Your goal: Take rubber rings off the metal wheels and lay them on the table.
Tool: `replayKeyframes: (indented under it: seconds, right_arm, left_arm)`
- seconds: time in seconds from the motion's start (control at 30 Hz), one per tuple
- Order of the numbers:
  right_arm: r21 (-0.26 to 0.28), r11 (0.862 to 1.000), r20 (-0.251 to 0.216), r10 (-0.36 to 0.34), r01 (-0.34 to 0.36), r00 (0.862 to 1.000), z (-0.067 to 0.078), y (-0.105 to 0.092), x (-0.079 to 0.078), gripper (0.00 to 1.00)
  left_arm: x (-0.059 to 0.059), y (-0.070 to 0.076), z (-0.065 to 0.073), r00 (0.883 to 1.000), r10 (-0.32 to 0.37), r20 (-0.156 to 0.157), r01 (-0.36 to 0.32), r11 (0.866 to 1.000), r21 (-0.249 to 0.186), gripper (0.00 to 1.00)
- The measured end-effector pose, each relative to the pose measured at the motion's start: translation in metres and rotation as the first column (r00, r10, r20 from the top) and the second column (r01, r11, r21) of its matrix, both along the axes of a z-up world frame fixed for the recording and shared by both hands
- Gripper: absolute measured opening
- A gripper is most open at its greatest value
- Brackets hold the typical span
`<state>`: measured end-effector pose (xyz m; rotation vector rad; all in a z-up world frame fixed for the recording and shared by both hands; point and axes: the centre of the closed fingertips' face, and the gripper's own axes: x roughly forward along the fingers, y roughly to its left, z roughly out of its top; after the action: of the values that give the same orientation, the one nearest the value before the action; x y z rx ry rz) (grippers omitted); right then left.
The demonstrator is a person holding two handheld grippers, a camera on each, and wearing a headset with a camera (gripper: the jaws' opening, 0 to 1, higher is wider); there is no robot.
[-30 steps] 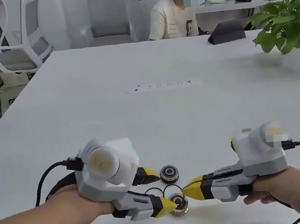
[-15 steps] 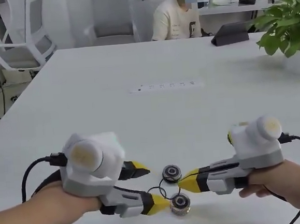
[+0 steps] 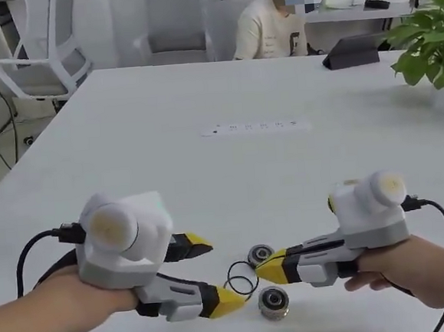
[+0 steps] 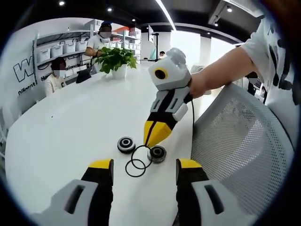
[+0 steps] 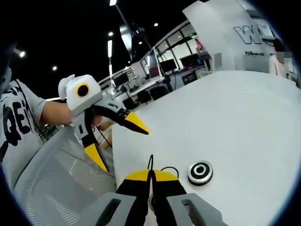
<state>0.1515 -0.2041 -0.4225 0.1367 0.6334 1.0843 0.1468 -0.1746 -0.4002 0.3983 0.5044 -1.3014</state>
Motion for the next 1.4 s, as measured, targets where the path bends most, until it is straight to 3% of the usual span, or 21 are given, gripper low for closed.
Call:
replayKeyframes:
  seconds: [0.6,1.4]
  right_arm:
    - [-0.044,0.999,-0.023,0.014,-0.015,1.000,-0.017,0.011,0.009,0.00]
    - [-0.121,0.992,-0.050,-0.034,0.027,0.998,-0.039,0.003,0.017,0.00]
  left_arm:
    - [0.004,0.012,0.001,1.000,0.026,0.000,-0.026,1.000,-0.003,0.54]
    - [0.005,0.018,-0.005,0.999,0.036,-0.007,-0.036,0.999,0.014,0.56]
